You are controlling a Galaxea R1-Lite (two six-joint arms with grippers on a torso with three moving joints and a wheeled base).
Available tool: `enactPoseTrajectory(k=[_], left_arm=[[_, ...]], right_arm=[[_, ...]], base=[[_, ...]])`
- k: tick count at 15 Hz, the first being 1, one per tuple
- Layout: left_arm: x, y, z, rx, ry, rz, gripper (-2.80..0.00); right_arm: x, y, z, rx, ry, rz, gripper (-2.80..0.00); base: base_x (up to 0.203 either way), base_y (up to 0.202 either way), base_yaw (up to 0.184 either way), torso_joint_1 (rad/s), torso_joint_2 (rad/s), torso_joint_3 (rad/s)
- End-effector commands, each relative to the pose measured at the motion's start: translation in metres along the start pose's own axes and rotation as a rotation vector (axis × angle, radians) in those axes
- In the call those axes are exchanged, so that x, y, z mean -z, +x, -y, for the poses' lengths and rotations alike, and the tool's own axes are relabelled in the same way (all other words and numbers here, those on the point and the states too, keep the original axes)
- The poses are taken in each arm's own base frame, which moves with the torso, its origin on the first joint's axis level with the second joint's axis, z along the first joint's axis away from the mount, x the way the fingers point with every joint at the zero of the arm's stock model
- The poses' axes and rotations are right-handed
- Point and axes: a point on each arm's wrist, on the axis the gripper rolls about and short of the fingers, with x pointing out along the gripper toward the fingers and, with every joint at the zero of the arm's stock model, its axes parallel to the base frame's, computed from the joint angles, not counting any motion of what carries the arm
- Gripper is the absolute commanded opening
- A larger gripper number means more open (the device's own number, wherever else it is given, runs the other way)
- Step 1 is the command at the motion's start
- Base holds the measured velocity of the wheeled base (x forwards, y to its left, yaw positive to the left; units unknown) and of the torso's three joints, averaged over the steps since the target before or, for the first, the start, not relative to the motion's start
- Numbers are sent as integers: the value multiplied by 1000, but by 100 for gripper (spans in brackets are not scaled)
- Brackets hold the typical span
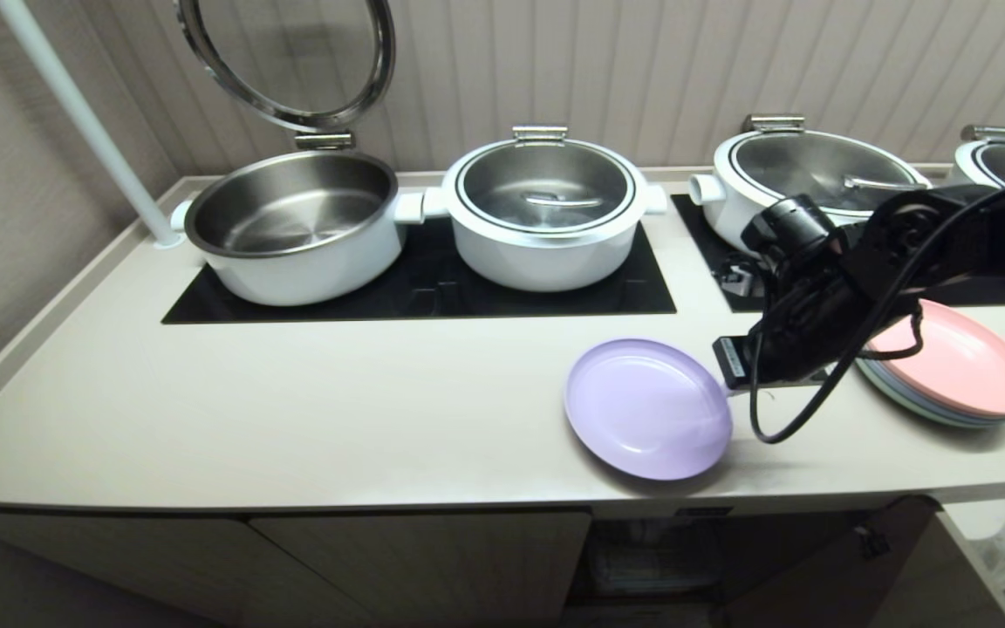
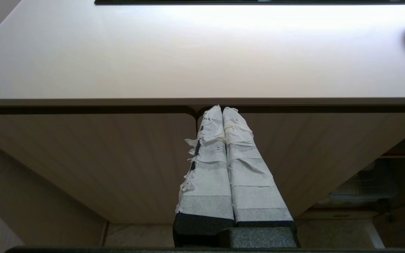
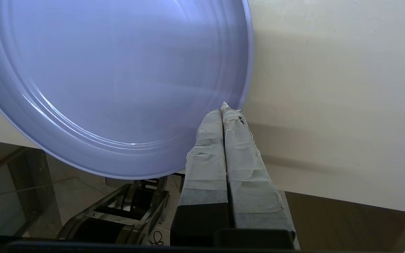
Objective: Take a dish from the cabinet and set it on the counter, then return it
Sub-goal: Pick up the plate from the table
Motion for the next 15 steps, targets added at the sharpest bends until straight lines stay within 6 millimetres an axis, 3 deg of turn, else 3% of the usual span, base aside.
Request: enactPoseTrajectory(k=[1,6,7,15], left_arm=[[0,0,0,0,0,0,-280],[0,0,0,0,0,0,-280],[0,0,0,0,0,0,-280],[0,0,0,0,0,0,-280]], right_arm=[[0,7,0,3,9,-25,-280],[-1,8,0,4,40,-28,-280],[-1,8,0,5,52,-31,0],[-3,12,0,8,86,-22,0]], base=[[0,0,0,0,0,0],[0,0,0,0,0,0],[0,0,0,0,0,0],[0,0,0,0,0,0]])
